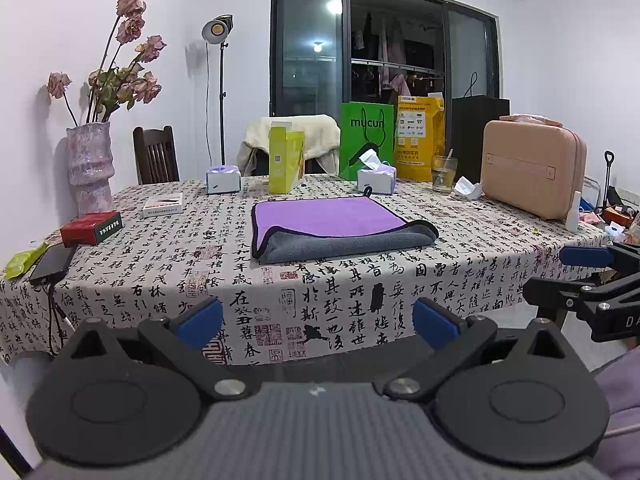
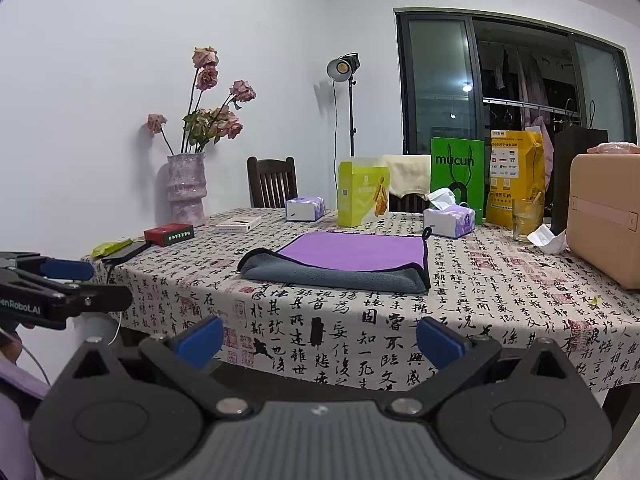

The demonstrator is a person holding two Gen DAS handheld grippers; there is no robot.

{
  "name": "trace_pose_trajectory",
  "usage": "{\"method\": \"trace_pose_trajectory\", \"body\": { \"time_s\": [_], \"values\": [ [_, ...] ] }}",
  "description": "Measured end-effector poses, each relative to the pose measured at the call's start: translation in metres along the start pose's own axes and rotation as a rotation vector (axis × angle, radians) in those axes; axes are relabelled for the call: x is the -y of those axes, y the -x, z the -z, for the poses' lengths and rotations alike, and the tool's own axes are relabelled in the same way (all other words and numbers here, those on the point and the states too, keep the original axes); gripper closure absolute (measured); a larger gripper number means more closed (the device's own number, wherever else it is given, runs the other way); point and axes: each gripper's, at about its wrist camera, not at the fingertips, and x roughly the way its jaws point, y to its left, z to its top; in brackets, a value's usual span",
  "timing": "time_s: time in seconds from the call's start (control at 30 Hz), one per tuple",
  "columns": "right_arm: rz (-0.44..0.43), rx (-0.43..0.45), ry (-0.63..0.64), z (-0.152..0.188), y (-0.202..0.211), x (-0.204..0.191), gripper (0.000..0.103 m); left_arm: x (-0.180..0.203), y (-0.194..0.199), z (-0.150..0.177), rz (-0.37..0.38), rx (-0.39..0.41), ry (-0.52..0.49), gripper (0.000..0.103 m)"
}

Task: Fold towel

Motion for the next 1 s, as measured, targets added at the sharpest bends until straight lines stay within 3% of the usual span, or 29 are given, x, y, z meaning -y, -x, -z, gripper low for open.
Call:
{"method": "trace_pose_trajectory", "body": {
  "time_s": [1.0],
  "values": [
    [0.003,0.007,-0.001,-0.0015,0.0028,0.0001,0.0,0.0006,-0.0016,-0.001,0.0,0.002,-0.006,0.0]
  ]
}}
